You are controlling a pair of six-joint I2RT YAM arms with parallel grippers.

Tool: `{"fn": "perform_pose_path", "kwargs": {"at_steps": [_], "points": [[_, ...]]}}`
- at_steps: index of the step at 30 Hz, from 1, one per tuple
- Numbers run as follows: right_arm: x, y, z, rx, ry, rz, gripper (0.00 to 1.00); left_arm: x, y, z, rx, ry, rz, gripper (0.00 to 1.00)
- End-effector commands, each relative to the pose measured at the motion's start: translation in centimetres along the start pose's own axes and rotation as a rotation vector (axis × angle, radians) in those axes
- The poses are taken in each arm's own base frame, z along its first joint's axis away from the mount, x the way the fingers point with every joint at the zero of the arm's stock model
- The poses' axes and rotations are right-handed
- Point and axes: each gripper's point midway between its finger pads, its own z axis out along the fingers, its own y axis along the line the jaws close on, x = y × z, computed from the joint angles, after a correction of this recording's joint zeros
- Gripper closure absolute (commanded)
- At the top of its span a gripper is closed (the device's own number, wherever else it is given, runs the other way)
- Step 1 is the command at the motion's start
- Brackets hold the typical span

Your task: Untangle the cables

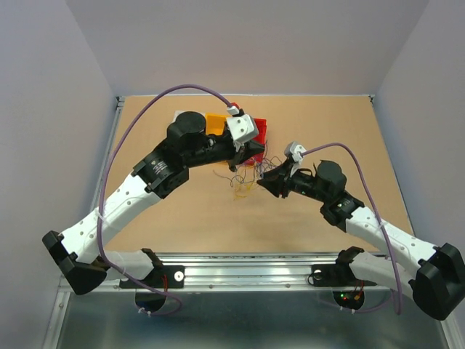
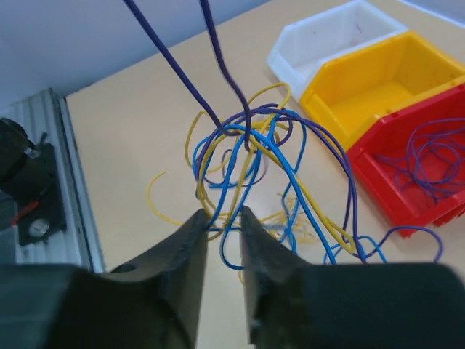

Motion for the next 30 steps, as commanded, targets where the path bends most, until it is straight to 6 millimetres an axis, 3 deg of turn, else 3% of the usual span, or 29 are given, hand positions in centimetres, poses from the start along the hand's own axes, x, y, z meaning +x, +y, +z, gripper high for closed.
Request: {"fn": "perform_pose_path", "kwargs": {"at_steps": [1, 4, 5, 7, 8, 11, 12, 13, 14, 15, 17, 18, 19, 20, 21, 24, 30], "points": [[-6.2, 0.6, 0.3, -0.015, -0.166, -0.079, 0.77, -3.4, -0.7, -1.6, 0.009, -0.095, 0.037, 1.00], [-6.2, 0.4, 0.2, 0.004, -0.171, -0.071, 0.97, -3.9, -0.1, -2.1, -0.030, -0.102, 0.044, 1.00], [-6.2, 0.4, 0.1, 0.010, -0.174, -0.058, 0.99, -4.4, 0.3, -2.6, -0.061, -0.111, 0.045, 1.00], [-6.2, 0.1, -0.1, 0.033, -0.168, -0.048, 0.99, -5.5, 3.0, -3.9, -0.229, -0.123, 0.027, 1.00], [-6.0, 0.0, -0.2, 0.040, -0.157, -0.034, 0.99, -6.2, 5.2, -5.5, -0.355, -0.137, 0.021, 1.00], [-6.1, -0.7, -0.5, 0.097, -0.144, -0.004, 0.99, -8.1, 8.5, -9.6, -0.569, -0.190, 0.009, 1.00], [-5.9, -1.7, -0.8, 0.162, -0.128, 0.016, 0.99, -9.2, 10.6, -13.2, -0.752, -0.226, 0.000, 1.00], [-5.6, -2.4, -1.0, 0.207, -0.119, 0.033, 0.99, -9.6, 11.4, -15.1, -0.838, -0.249, -0.003, 1.00], [-5.2, -3.2, -1.4, 0.264, -0.099, 0.067, 0.99, -10.6, 12.2, -18.9, -0.989, -0.298, 0.011, 1.00], [-5.4, -5.1, -2.2, 0.389, -0.113, 0.087, 0.99, -11.0, 12.6, -21.1, -1.073, -0.323, 0.016, 1.00], [-5.5, -7.2, -3.7, 0.542, -0.126, 0.142, 0.99, -11.7, 12.8, -25.3, -1.227, -0.377, 0.033, 1.00], [-5.0, -8.2, -4.7, 0.624, -0.112, 0.162, 0.99, -12.8, 12.4, -29.7, -1.370, -0.437, 0.055, 1.00], [-5.5, -9.8, -6.4, 0.753, -0.146, 0.171, 0.99, -12.1, 12.4, -30.8, -1.423, -0.433, 0.062, 1.00], [-5.5, -10.2, -7.2, 0.799, -0.160, 0.190, 0.99, -12.8, 11.6, -33.1, -1.465, -0.500, 0.058, 1.00], [-5.3, -10.9, -8.4, 0.867, -0.165, 0.196, 0.99, -12.3, 11.5, -33.9, -1.500, -0.472, 0.081, 1.00], [-6.2, -10.5, -10.3, 0.901, -0.225, 0.208, 0.99, -12.3, 10.8, -34.9, -1.498, -0.495, 0.077, 1.00], [-6.1, -9.8, -11.4, 0.894, -0.227, 0.205, 0.93, -11.7, 11.7, -32.5, -1.451, -0.448, 0.080, 1.00]]}}
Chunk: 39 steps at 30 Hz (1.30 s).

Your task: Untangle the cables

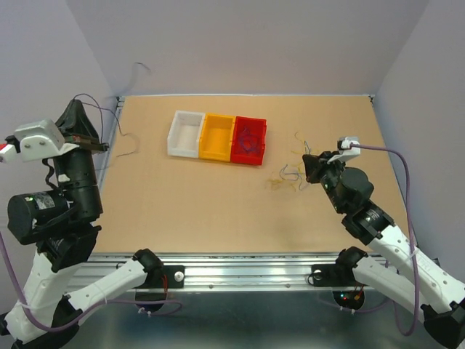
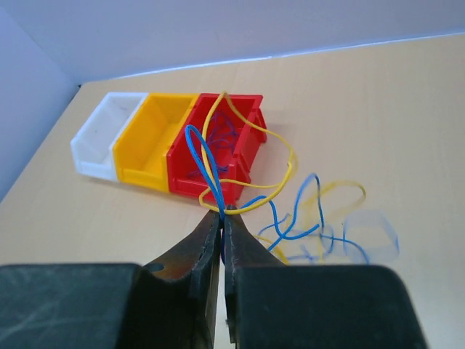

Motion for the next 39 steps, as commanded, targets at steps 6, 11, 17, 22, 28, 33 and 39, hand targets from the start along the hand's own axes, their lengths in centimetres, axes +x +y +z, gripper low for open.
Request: {"fn": "perform_pose_path", "kwargs": {"at_steps": [6, 11, 17, 22, 28, 33, 39], "points": [[1.7, 4.8, -1.4, -0.307, 0.114, -0.095, 0.89, 5.5, -8.6, 0.8, 0.301, 0.100, 0.066, 1.00], [3.5, 8.3, -2.0, -0.529, 0.178, -0.143, 0.73, 8.1, -10.9, 1.9, 0.319, 0.160, 0.102, 1.00], [2.8, 8.9, -2.4, -0.576, 0.126, -0.149, 0.22, 9.1, -13.5, 2.1, 0.402, 0.172, 0.087, 1.00], [1.7, 7.7, -1.6, -0.489, 0.059, -0.132, 0.17, 9.5, -16.6, 1.9, 0.522, 0.176, 0.053, 1.00], [1.2, 6.6, -0.1, -0.399, 0.011, -0.124, 0.14, 10.7, -21.0, 2.4, 0.637, 0.165, -0.006, 1.00], [0.6, 6.3, 1.1, -0.369, -0.056, -0.119, 0.13, 13.6, -24.7, 4.6, 0.649, 0.212, 0.011, 1.00], [0.4, 5.7, 2.0, -0.319, -0.072, -0.107, 0.12, 16.6, -27.4, 7.3, 0.585, 0.257, 0.009, 1.00]]}}
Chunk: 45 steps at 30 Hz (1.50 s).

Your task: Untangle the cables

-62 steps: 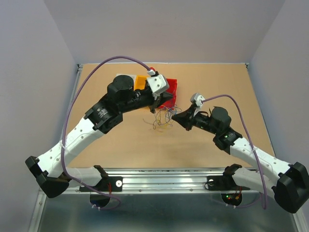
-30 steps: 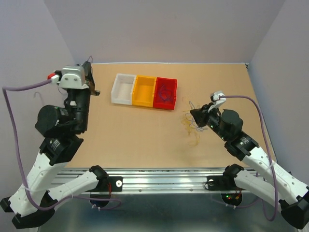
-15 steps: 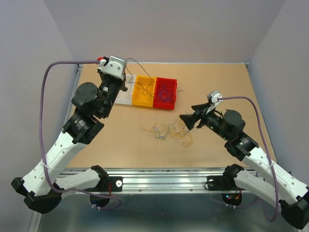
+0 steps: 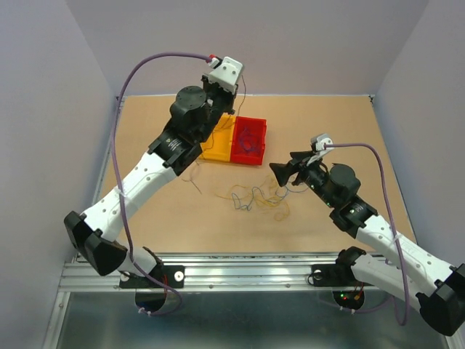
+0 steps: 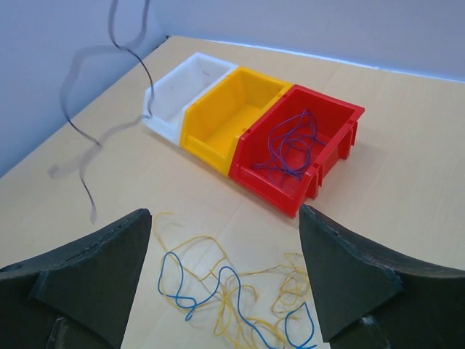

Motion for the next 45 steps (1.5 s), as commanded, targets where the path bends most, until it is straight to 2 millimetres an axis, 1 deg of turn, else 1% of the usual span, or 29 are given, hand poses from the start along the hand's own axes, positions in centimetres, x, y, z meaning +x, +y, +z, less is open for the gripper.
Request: {"fn": "perform_pose_path", "kwargs": {"at_steps": [1, 2, 3, 4, 5, 6, 8, 9, 11, 16, 17, 19, 20, 23, 24, 25, 27, 28, 30, 31, 33, 34, 35, 37, 38, 40, 43, 44, 45], "points": [[-2.6, -0.7, 0.2, 0.043, -0.116, -0.003, 0.12, -4.1, 1.2, 1.7, -0.069, -0.109, -0.066, 1.00], [-2.6, -0.8, 0.1, 0.047, -0.118, -0.002, 0.12, -3.9, 1.2, 2.2, -0.077, -0.103, -0.066, 1.00], [-2.7, -0.8, 0.0, 0.053, -0.124, -0.003, 0.12, -2.6, 0.8, 3.4, -0.086, -0.074, -0.053, 1.00], [-2.6, -1.0, -0.1, 0.060, -0.124, -0.003, 0.12, -3.2, 1.1, 3.8, -0.099, -0.085, -0.051, 1.00], [-2.7, -1.1, -0.2, 0.064, -0.129, -0.004, 0.12, -1.9, 0.8, 4.9, -0.107, -0.060, -0.041, 1.00], [-2.7, -1.2, -0.3, 0.070, -0.130, -0.004, 0.11, -1.6, 0.8, 5.4, -0.118, -0.052, -0.037, 1.00], [-2.8, -1.3, -0.7, 0.077, -0.142, -0.007, 0.11, -2.0, 1.0, 6.2, -0.138, -0.058, -0.034, 1.00], [-3.0, -1.4, -0.8, 0.082, -0.148, -0.008, 0.11, -0.8, 0.6, 6.9, -0.139, -0.033, -0.023, 1.00], [-3.1, -1.5, -1.1, 0.087, -0.157, -0.008, 0.10, -0.8, 0.8, 7.5, -0.153, -0.031, -0.013, 1.00], [-2.8, -1.6, -1.0, 0.087, -0.147, -0.017, 0.11, 2.1, 1.7, 9.4, -0.234, 0.036, 0.032, 1.00], [-2.6, -1.6, -0.8, 0.085, -0.140, -0.018, 0.11, 1.5, 1.9, 9.4, -0.241, 0.026, 0.028, 1.00], [-2.7, -1.6, -0.4, 0.088, -0.139, -0.022, 0.11, 2.1, 2.3, 9.9, -0.251, 0.038, 0.028, 1.00], [-2.0, -1.9, 0.2, 0.096, -0.117, -0.036, 0.11, 2.4, 2.4, 10.1, -0.254, 0.044, 0.028, 1.00], [-2.2, -1.4, 1.6, 0.066, -0.117, -0.072, 0.09, 2.1, 2.8, 10.2, -0.253, 0.039, 0.022, 1.00], [-1.2, -1.4, 2.8, 0.058, -0.085, -0.106, 0.08, 1.9, 2.8, 10.1, -0.249, 0.036, 0.021, 1.00], [-1.0, -1.5, 3.4, 0.053, -0.076, -0.124, 0.06, 2.1, 2.8, 10.1, -0.249, 0.039, 0.021, 1.00], [-1.4, -1.5, 4.9, 0.056, -0.090, -0.149, 0.00, 1.9, 2.8, 10.0, -0.246, 0.037, 0.020, 1.00], [-0.1, -2.1, 6.1, 0.078, -0.055, -0.160, 0.00, 1.9, 2.9, 10.0, -0.247, 0.038, 0.020, 1.00], [-0.6, -2.2, 7.7, 0.077, -0.075, -0.196, 0.00, 1.9, 2.8, 10.0, -0.240, 0.041, 0.018, 1.00], [1.0, -2.6, 8.9, 0.073, -0.040, -0.209, 0.00, 1.6, 2.8, 9.9, -0.238, 0.035, 0.015, 1.00], [1.3, -2.0, 10.2, 0.027, -0.047, -0.241, 0.00, 1.4, 2.7, 9.8, -0.227, 0.035, 0.007, 1.00], [0.3, -1.7, 11.1, 0.014, -0.090, -0.250, 0.00, 1.2, 2.6, 9.7, -0.218, 0.035, -0.001, 1.00], [1.4, -1.6, 12.2, -0.001, -0.074, -0.262, 0.00, 1.1, 2.5, 9.7, -0.210, 0.034, -0.003, 1.00], [0.1, -1.6, 13.7, -0.002, -0.126, -0.285, 0.02, 0.9, 2.3, 9.6, -0.194, 0.034, -0.009, 1.00], [1.4, -1.5, 14.7, -0.026, -0.101, -0.297, 0.05, 0.8, 2.3, 9.5, -0.192, 0.032, -0.011, 1.00], [0.7, -1.7, 16.6, -0.023, -0.127, -0.351, 0.12, 1.0, 2.2, 9.4, -0.188, 0.041, -0.013, 1.00], [1.6, -2.1, 17.8, -0.033, -0.111, -0.375, 0.12, 1.2, 2.1, 9.3, -0.183, 0.045, -0.013, 1.00], [0.9, -1.9, 18.3, -0.046, -0.127, -0.382, 0.12, 1.1, 2.0, 9.3, -0.178, 0.044, -0.013, 1.00], [1.7, -2.1, 18.9, -0.075, -0.114, -0.380, 0.13, 1.2, 2.1, 9.3, -0.179, 0.045, -0.013, 1.00]]}}
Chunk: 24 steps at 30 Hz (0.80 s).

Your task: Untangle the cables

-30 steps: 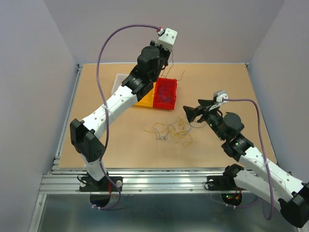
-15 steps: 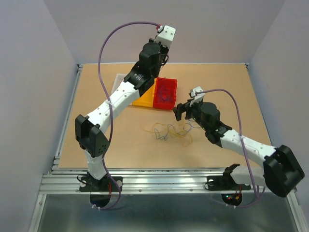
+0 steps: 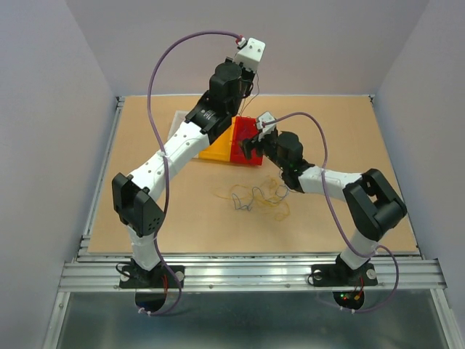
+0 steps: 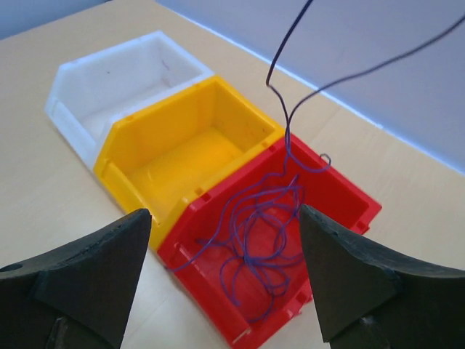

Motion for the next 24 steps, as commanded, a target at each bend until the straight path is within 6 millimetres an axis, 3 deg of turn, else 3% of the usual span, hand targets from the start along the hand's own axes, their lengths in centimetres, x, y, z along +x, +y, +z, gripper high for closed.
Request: {"fn": "perform_pose_path", "kwargs": {"at_steps": [1, 6, 7, 9, 13, 14, 16, 20, 23, 24], "points": [[-5.5, -0.9, 2.4, -0.048, -0.179, -0.065, 0.13, -5.4, 1.8, -2.0, -0.013, -0.116, -0.065, 1.00], [-6.0, -2.5, 5.5, -0.039, -0.202, -0.036, 0.13, -5.8, 2.1, -2.3, -0.018, -0.123, -0.068, 1.00], [-4.6, -2.6, 6.2, -0.043, -0.180, -0.028, 0.13, -6.0, 2.0, -2.3, -0.015, -0.126, -0.067, 1.00], [-5.3, -3.0, 7.4, -0.046, -0.201, -0.017, 0.13, -6.3, 2.1, -2.4, -0.013, -0.130, -0.068, 1.00], [-3.1, -3.4, 9.5, -0.060, -0.174, 0.027, 0.14, -7.0, 2.3, -2.9, -0.009, -0.141, -0.078, 1.00], [-3.7, -3.8, 10.0, -0.052, -0.192, 0.027, 0.15, -7.1, 2.3, -2.9, -0.007, -0.142, -0.081, 1.00], [-2.6, -4.2, 10.8, -0.033, -0.176, 0.039, 0.20, -7.4, 2.2, -3.1, 0.001, -0.147, -0.085, 1.00], [-2.6, -3.9, 11.1, -0.048, -0.179, 0.040, 0.46, -7.8, 2.3, -3.2, 0.005, -0.151, -0.095, 1.00], [-2.4, -3.9, 11.2, -0.047, -0.177, 0.040, 0.48, -8.1, 2.3, -3.2, 0.006, -0.153, -0.105, 1.00], [-2.5, -3.8, 11.3, -0.053, -0.179, 0.040, 0.54, -8.2, 2.2, -3.2, 0.009, -0.154, -0.107, 1.00]]}}
